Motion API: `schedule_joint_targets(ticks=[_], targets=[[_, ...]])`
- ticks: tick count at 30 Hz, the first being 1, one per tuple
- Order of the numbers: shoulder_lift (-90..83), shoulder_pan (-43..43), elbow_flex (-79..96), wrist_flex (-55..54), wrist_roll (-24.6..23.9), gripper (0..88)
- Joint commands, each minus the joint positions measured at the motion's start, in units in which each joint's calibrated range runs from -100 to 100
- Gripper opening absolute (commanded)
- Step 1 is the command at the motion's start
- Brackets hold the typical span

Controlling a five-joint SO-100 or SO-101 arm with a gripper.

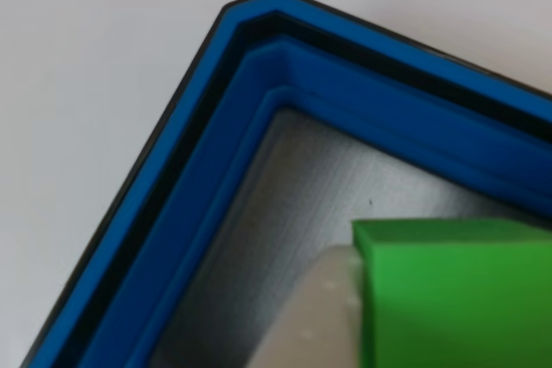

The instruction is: Pick up green cube and drop it in the blue box

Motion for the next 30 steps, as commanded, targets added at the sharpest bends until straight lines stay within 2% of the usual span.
schedule_joint_targets(ticks=[1,15,22,30], targets=[[-0.9,0.6,-3.2,-1.4,-0.1,2.3],[-0.9,0.6,-3.2,-1.4,-0.1,19.4],[-1.1,0.6,-3.2,-1.4,-0.1,24.0],[-4.4,1.0,-1.7,-1.4,0.3,23.9]])
